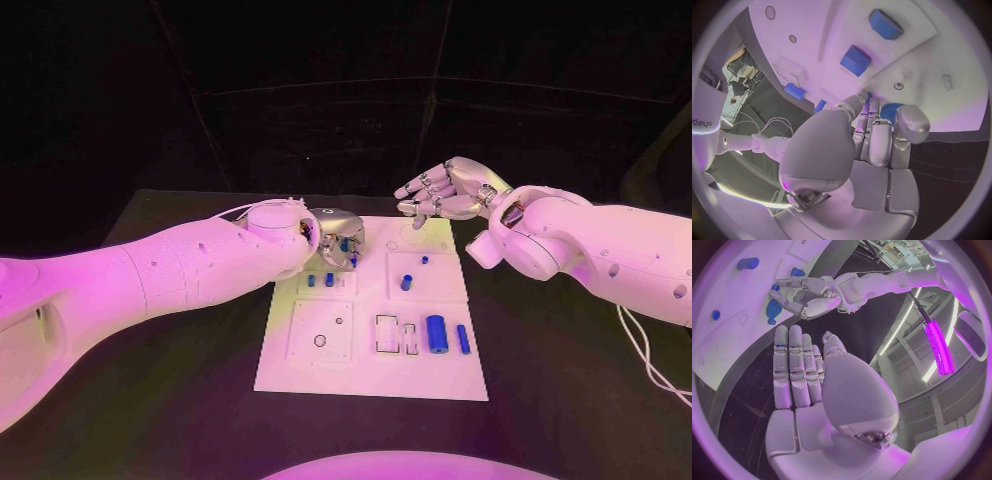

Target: Assemble the parts on the task board

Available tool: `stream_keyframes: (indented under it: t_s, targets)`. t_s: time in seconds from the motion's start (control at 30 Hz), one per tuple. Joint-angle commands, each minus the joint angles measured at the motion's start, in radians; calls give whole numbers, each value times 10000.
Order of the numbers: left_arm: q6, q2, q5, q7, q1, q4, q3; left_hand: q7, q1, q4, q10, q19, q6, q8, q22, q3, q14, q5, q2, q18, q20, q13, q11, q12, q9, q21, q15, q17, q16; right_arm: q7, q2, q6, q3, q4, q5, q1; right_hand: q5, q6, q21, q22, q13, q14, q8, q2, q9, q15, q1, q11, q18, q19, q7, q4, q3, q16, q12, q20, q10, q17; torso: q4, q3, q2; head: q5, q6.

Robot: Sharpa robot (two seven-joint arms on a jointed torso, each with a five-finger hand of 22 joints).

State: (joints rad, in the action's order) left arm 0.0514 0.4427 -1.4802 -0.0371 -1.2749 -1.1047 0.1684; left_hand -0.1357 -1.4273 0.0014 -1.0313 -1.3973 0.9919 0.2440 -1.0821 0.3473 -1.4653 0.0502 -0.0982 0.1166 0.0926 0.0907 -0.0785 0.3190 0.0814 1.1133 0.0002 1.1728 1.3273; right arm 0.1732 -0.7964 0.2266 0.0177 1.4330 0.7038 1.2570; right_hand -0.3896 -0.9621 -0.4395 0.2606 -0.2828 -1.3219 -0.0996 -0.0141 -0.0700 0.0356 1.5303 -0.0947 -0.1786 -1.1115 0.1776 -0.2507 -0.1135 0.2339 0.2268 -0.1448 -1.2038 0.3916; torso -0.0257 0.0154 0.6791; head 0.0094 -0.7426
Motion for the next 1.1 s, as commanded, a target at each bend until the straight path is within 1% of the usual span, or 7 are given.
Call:
stream_keyframes:
  t_s: [0.03, 0.27, 0.47, 0.67, 0.77, 1.0, 1.1]
  targets:
    - [-459, -18, -68, 269, 15, 44, 13, 5, 94, -9, -151, -74, 87, -85, -45, 142, -182, 1, 82, -80, 11, -46, 8, -91, -22, 77, -69, -26, 30, 95, 9, -53, -5, 13, 2, 20, -9, 86, 68, -11, -11, 45, -59, 25, -1, 10, 58, -27, -11, 61, 14, 8, 49, -55, 62, 27, 75, 11, 2, 2, -1, -11, -3]
    - [-301, -23, -68, 335, 16, 69, 11, 5, 19, -176, -693, -116, 404, -190, -231, 738, -218, 5, 265, -108, -33, -124, 70, -252, -29, 225, -141, -51, 76, 100, 14, -48, -6, 12, 2, 20, -12, 87, 73, -12, -15, 49, -66, 35, -2, 12, 55, -31, -12, 63, 17, 2, 55, -54, 69, 24, 81, 16, -1, 6, -1, -26, -6]
    - [458, 83, -13, 90, 21, -62, 2, -8, 77, -289, -876, -160, 536, -293, -381, 1054, -241, 6, 239, -131, -55, -172, 85, -450, -38, 350, -143, -60, 105, 110, 19, -48, -6, 11, 2, 20, -12, 87, 73, -12, -15, 49, -66, 35, -2, 12, 55, -31, -12, 63, 17, 2, 55, -54, 69, 24, 81, 16, -9, 6, -4, -46, 16]
    - [914, 334, 135, -104, 19, -359, -47, -33, 187, -349, -911, -192, 547, -411, -488, 1205, -249, 6, 135, -150, -54, -214, 57, -646, -58, 437, -126, -120, 95, 117, 10, -46, -6, 7, 2, 19, -12, 87, 73, -12, -15, 49, -66, 35, -2, 12, 55, -31, -12, 63, 17, 2, 55, -54, 69, 24, 81, 16, -28, 4, -17, -60, 28]
    - [985, 491, 188, -146, 16, -527, -142, -33, 234, -350, -932, -194, 561, -435, -492, 1228, -250, 5, 107, -150, -52, -219, 54, -689, -59, 438, -124, -140, 90, 122, 11, -47, -6, 8, 2, 19, -12, 87, 73, -12, -15, 49, -66, 35, -2, 12, 55, -31, -12, 63, 17, 2, 55, -54, 69, 24, 81, 16, -31, 6, -7, -63, 38]
    - [983, 1055, 412, -85, -14, -1040, -537, -30, 287, -350, -965, -194, 584, -460, -495, 1256, -252, 5, 84, -149, -50, -221, 57, -736, -60, 436, -123, -157, 87, 126, -1, -48, -6, -2, 2, 19, -12, 87, 73, -12, -15, 49, -66, 35, -2, 12, 55, -31, -12, 63, 17, 2, 55, -54, 69, 24, 81, 16, -33, 5, -6, -44, 63]
    - [871, 1340, 508, -1, -43, -1231, -618, -27, 302, -354, -986, -197, 599, -467, -506, 1266, -252, 4, 74, -150, -50, -220, 60, -751, -58, 445, -125, -169, 83, 124, -14, -49, -6, -6, 2, 19, -12, 87, 73, -12, -15, 49, -66, 35, -2, 12, 55, -31, -12, 63, 17, 2, 55, -54, 69, 24, 81, 16, -27, 6, 2, -50, 59]
